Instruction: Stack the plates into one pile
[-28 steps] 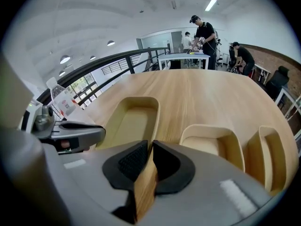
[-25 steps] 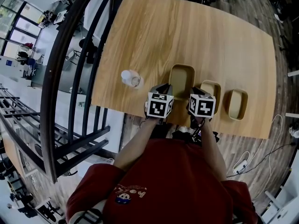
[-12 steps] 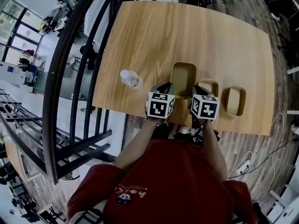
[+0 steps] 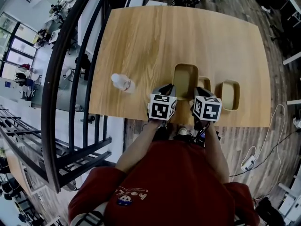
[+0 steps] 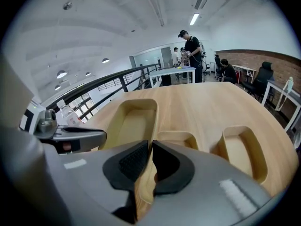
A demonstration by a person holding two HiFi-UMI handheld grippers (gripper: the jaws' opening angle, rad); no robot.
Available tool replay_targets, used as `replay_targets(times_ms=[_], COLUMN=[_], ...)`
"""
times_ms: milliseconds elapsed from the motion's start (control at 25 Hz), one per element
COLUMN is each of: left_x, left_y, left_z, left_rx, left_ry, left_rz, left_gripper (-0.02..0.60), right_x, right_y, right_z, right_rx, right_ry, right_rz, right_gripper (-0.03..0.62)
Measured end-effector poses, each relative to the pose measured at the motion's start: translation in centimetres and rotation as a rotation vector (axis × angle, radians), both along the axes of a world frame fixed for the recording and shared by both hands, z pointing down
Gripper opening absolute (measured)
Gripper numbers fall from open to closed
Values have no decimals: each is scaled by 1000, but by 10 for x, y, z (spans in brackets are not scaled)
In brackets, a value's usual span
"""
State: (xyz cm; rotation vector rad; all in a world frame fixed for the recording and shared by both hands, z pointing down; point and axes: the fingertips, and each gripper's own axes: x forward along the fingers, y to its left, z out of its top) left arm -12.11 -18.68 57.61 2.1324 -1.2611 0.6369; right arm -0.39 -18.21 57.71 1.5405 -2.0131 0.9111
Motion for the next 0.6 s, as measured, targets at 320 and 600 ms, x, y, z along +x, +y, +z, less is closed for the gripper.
replay_targets(times_ms=[320, 600], left_x=[46, 76], left_y=[11, 21], left_z=[4, 4], left_rx=[-10, -25], left_ry=[8, 8], left_rz=[77, 118], left_gripper=[40, 41], right_x=[44, 74], right_y=[15, 24], right_z=[0, -5], right_rx=[-2, -6], right_ry=[12, 19], right_rz=[71, 106], right_gripper=[38, 35])
